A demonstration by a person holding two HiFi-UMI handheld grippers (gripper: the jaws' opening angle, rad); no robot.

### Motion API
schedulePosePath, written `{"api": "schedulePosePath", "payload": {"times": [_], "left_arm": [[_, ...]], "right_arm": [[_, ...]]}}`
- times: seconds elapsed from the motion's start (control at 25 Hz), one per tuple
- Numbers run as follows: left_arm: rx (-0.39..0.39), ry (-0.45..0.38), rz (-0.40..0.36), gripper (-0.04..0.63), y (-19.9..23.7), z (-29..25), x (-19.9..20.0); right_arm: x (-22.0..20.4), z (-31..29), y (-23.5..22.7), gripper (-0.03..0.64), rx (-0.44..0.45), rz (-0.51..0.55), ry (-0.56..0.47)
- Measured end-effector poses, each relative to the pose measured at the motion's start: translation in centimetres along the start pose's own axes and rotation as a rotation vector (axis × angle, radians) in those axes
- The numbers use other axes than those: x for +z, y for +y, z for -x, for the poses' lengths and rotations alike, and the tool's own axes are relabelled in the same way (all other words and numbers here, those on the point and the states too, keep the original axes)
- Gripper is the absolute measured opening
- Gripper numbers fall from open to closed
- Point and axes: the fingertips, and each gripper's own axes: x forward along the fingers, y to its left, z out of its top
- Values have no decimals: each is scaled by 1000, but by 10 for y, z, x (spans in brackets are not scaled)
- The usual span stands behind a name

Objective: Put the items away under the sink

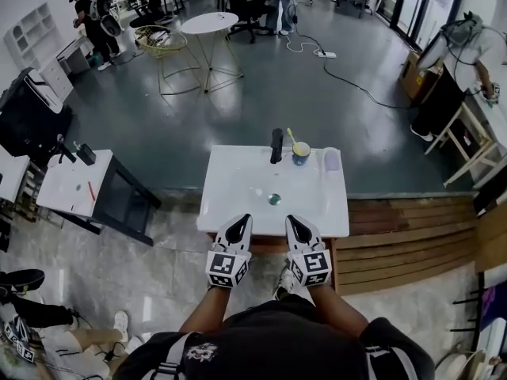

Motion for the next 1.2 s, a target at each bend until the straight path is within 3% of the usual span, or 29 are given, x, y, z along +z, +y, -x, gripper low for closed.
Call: {"api": "schedulePosePath", "payload": {"times": [0.4, 0.72, 0.96, 1.2], "left_arm": [[7, 13, -13, 3, 8, -108, 9], [53, 47, -17, 3, 17, -158, -1], [75, 67, -3, 3, 38, -176, -12], [41, 64, -4, 3, 61, -201, -20]], "right_arm": [[14, -59, -83, 23, 11, 27, 2], [3, -95, -137, 23, -2, 52, 37], [-11, -120, -154, 23, -46, 43, 70], [-20, -146, -160, 23, -107, 53, 94]]}}
